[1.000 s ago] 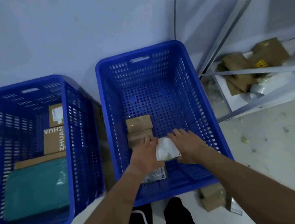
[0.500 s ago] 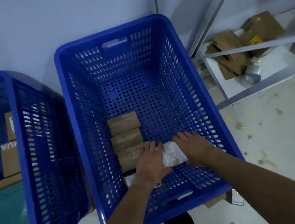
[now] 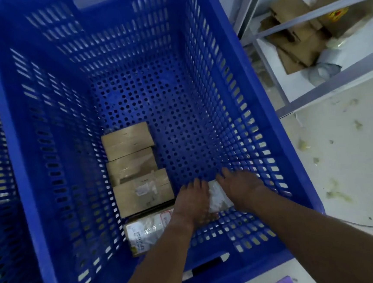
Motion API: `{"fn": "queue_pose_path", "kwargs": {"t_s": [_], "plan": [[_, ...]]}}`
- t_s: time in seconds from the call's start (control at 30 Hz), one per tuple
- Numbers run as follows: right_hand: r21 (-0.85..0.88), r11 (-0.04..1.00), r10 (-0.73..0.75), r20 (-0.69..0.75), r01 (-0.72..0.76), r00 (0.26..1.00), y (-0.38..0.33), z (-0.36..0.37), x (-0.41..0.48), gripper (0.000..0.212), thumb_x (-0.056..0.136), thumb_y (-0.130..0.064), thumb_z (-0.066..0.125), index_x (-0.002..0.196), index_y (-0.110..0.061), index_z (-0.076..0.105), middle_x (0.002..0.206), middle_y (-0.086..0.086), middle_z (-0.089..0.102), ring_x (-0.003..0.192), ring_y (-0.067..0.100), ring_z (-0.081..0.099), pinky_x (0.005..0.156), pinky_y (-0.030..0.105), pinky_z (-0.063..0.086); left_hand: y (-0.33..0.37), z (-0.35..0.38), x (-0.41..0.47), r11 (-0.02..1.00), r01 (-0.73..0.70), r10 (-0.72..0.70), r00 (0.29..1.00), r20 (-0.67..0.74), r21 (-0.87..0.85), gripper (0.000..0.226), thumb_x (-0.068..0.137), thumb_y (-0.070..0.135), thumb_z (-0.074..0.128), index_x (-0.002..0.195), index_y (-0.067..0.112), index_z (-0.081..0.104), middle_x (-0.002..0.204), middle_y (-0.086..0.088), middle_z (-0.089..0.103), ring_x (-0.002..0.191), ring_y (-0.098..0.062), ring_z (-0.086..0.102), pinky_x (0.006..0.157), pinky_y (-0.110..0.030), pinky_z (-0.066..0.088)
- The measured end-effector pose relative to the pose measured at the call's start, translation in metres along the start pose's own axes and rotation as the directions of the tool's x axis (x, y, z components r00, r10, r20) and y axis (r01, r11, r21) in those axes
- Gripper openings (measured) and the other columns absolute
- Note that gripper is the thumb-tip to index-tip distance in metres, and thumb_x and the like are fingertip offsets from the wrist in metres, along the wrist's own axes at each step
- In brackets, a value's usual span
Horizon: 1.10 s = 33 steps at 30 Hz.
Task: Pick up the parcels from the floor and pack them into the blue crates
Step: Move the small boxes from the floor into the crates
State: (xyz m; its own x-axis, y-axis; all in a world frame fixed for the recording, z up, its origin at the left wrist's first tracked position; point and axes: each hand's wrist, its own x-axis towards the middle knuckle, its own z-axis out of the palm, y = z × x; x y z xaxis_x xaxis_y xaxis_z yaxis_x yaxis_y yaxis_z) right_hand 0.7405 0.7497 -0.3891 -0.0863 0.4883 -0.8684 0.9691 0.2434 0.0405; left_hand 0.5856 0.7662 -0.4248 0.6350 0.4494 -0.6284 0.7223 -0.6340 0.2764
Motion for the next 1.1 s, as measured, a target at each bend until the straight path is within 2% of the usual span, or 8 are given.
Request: {"fn": "queue_pose_path", "kwargs": {"t_s": [0.17,0.27,0.43,0.6,0.73,0.87,1.0,1.1], "plan": [[0.071,0.997,-0.013,0.029,0.011,0.999,-0.005,0.011,0.025,0.087,0.084,-0.032,0.074,0.149,-0.012,0.02,0.146,0.015,0.026,0.119,0.034,0.051,0.094,0.045,0.049,-0.009,0.025,0.012,1.0,0.025,-0.025,1.0,-0.001,0.01,0.085,0.08,0.074,0.058,0.133,0.01,0.04,0.127,-0.008,0.048,0.111,-0.025,0.05,0.095,-0.037,0.037],[0.161,0.986,-0.063,0.071,0.051,0.995,-0.009,0.01,0.036,0.087,0.087,-0.041,0.069,0.15,-0.012,0.017,0.149,0.013,0.023,0.12,0.033,0.051,0.094,0.046,0.049,-0.012,0.03,0.013,0.998,0.06,-0.06,0.998,-0.016,0.01,0.093,0.083,0.082,0.042,0.138,0.007,0.039,0.132,-0.01,0.049,0.117,-0.027,0.05,0.103,-0.04,0.034],[0.264,0.962,-0.107,0.118,0.073,0.987,-0.021,0.01,0.042,0.078,0.093,-0.035,0.063,0.152,-0.013,0.016,0.151,0.012,0.022,0.12,0.033,0.05,0.095,0.045,0.049,-0.014,0.029,0.007,0.99,0.062,-0.065,0.998,0.024,0.127,0.081,0.098,0.061,0.04,0.15,0.001,0.023,0.144,-0.017,0.043,0.126,-0.031,0.046,0.111,-0.044,0.027],[0.333,0.943,-0.056,0.159,0.0,0.986,-0.02,0.012,0.047,0.088,0.092,-0.035,0.063,0.155,-0.012,0.007,0.155,0.012,0.021,0.128,0.034,0.046,0.101,0.044,0.046,-0.014,0.02,0.008,0.971,0.034,-0.05,0.997,0.062,0.236,0.057,0.101,0.049,0.04,0.136,0.005,0.041,0.128,-0.015,0.054,0.111,-0.029,0.055,0.101,-0.042,0.034],[0.338,0.936,0.03,0.193,-0.096,0.981,-0.02,0.008,0.039,0.095,0.094,-0.035,0.059,0.156,-0.009,-0.008,0.162,0.012,0.008,0.135,0.036,0.039,0.106,0.044,0.042,-0.013,0.011,-0.002,0.983,0.002,-0.007,1.0,0.026,0.181,0.057,0.101,0.05,0.039,0.135,0.005,0.042,0.129,-0.015,0.054,0.111,-0.029,0.055,0.098,-0.041,0.037],[0.35,0.926,0.077,0.185,-0.139,0.98,-0.019,0.001,0.019,0.094,0.095,-0.031,0.057,0.155,-0.008,-0.012,0.163,0.013,0.0,0.135,0.036,0.04,0.103,0.043,0.045,-0.016,-0.005,-0.022,0.996,0.014,-0.011,1.0,-0.025,0.091,0.051,0.1,0.043,0.043,0.136,0.007,0.041,0.13,-0.013,0.054,0.114,-0.029,0.054,0.098,-0.038,0.037],[0.402,0.903,0.096,0.147,-0.149,0.984,-0.018,-0.014,-0.017,0.088,0.096,-0.033,0.056,0.156,-0.008,-0.003,0.16,0.014,0.011,0.134,0.036,0.04,0.103,0.043,0.044,-0.019,-0.034,-0.054,0.996,0.02,-0.012,0.995,-0.095,0.089,0.048,0.104,0.039,0.038,0.141,0.007,0.037,0.132,-0.012,0.051,0.117,-0.027,0.052,0.098,-0.035,0.038],[0.467,0.875,0.096,0.088,-0.126,0.991,-0.017,-0.031,-0.053,0.075,0.096,-0.035,0.056,0.153,-0.008,0.016,0.153,0.015,0.03,0.13,0.035,0.045,0.103,0.043,0.044,-0.017,-0.069,-0.082,0.997,0.053,-0.047,0.992,-0.118,0.048,0.051,0.104,0.043,0.035,0.142,0.01,0.035,0.131,-0.011,0.052,0.115,-0.027,0.054,0.094,-0.037,0.041]]}}
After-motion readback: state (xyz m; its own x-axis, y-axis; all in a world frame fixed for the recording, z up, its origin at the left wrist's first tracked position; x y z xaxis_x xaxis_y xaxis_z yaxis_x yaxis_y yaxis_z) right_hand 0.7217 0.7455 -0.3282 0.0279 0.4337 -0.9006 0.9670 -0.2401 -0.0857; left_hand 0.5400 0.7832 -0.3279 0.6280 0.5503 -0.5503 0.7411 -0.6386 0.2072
